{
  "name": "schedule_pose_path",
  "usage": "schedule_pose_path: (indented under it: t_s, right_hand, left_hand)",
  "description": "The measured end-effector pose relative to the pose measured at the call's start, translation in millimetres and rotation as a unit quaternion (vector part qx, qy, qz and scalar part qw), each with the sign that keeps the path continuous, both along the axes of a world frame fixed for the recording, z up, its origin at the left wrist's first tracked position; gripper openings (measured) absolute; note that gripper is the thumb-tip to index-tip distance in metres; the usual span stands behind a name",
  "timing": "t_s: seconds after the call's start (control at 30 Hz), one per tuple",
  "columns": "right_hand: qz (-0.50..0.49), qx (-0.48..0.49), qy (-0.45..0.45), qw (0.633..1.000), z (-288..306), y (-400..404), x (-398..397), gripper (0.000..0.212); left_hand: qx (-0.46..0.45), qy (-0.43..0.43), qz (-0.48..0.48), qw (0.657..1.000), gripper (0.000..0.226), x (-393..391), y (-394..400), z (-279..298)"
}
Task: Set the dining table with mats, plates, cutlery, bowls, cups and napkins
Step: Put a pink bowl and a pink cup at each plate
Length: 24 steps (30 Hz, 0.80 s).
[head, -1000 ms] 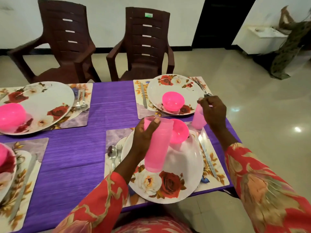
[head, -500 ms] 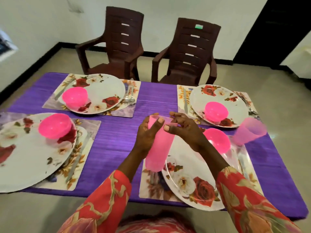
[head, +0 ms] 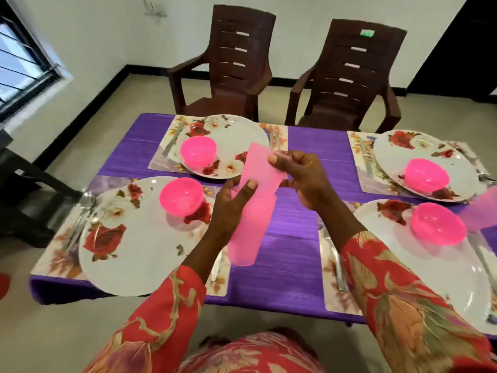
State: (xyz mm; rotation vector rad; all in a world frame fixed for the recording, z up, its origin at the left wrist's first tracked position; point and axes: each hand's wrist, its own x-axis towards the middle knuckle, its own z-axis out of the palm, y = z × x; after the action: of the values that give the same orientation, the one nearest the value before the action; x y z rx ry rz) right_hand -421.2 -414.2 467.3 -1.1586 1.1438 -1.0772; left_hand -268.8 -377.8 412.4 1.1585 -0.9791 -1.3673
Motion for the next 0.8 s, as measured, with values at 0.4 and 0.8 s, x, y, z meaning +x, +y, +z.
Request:
schedule_pose_path:
  t_s: [0.4, 0.8]
  right_hand:
    - [-0.185, -0.105, 0.273, 0.938, -56, -39, 100, 0.050]
    - [-0.111, -0.072, 0.409, 0.903, -104, -53, 129, 0.087]
  left_hand:
    - [0.028, -0.035, 0.087, 0.995, 0.055, 161, -3, -2]
    - [0.012, -0.002, 0.085, 0.996, 0.063, 192, -9, -2]
